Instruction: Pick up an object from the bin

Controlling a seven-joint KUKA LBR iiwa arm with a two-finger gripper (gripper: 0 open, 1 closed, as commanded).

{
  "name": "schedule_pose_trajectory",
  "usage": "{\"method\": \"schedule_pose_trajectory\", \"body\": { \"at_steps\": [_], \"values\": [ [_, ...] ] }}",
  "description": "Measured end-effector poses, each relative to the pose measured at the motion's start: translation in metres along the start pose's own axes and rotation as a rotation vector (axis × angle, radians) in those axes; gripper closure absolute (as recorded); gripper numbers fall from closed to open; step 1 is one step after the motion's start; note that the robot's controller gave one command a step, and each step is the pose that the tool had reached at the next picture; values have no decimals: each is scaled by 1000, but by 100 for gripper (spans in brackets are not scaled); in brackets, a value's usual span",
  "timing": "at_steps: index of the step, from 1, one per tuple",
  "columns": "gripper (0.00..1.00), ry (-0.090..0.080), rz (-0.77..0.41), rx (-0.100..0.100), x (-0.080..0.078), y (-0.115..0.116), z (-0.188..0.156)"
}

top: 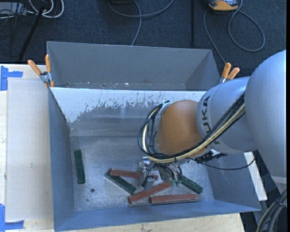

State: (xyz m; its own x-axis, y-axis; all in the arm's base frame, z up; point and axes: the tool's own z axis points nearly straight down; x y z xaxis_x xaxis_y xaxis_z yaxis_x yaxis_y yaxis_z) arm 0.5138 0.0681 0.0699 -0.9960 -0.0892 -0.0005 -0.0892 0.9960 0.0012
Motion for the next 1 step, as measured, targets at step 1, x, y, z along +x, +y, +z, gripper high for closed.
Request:
{"method": "schedule_pose_trajectory", "body": {
  "at_steps": [1],
  "values": [
    [100, -8, -42, 1, 5, -8, -182]
  ]
}}
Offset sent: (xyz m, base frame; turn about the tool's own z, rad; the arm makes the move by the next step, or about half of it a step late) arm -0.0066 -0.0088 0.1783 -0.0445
